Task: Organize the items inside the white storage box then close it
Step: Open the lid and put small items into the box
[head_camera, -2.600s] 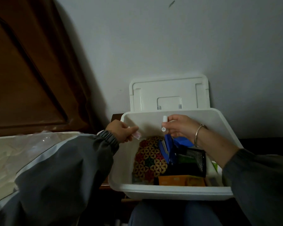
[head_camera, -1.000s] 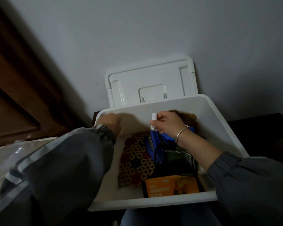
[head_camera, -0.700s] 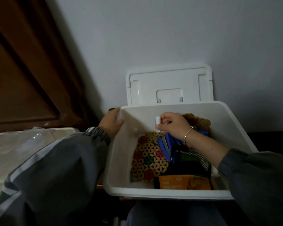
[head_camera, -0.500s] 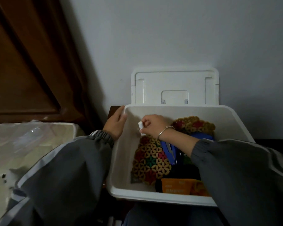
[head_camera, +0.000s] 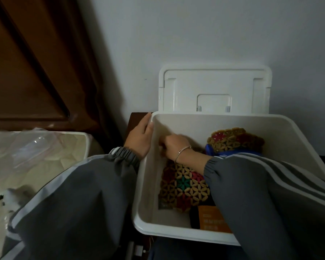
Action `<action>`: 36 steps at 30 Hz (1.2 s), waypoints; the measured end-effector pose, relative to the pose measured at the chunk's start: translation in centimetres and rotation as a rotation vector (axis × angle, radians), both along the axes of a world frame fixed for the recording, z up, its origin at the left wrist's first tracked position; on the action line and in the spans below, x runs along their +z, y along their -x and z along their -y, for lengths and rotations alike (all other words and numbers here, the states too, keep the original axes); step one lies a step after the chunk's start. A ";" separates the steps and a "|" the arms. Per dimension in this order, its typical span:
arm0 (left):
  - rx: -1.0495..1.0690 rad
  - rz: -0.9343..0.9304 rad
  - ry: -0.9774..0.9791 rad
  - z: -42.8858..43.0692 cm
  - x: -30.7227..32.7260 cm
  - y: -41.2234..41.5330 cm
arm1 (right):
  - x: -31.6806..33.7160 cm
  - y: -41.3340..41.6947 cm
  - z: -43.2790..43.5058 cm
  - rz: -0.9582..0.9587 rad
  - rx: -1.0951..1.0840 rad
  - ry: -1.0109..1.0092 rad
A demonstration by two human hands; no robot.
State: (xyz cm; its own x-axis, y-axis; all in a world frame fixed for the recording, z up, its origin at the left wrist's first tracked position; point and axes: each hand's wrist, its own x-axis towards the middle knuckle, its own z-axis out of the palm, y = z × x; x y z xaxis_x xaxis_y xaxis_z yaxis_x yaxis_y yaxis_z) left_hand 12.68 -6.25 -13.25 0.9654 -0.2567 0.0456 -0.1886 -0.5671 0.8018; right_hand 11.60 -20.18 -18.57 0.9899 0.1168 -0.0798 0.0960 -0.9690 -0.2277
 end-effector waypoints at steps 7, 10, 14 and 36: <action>-0.001 0.001 -0.014 0.0 -0.1 0.0 | -0.3 -0.4 0.2 -0.022 0.032 0.020; 0.015 -0.002 -0.019 0.0 -0.2 -0.1 | -0.3 -0.4 0.5 -0.006 0.022 0.020; 0.012 0.003 -0.044 0.1 0.0 0.1 | 0.6 -0.1 0.7 0.021 -0.007 -0.004; 0.128 0.147 -0.732 -22.0 -2.1 9.2 | 7.3 15.5 -19.1 0.343 0.233 -0.262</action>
State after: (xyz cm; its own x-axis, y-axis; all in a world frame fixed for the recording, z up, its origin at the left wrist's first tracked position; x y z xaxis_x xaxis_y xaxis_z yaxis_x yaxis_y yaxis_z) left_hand 3.45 15.75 -15.38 0.9869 -0.1569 0.0369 -0.1610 -0.9697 0.1838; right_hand -3.86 -1.11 -11.32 0.8991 0.3111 0.3078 0.4158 -0.8268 -0.3788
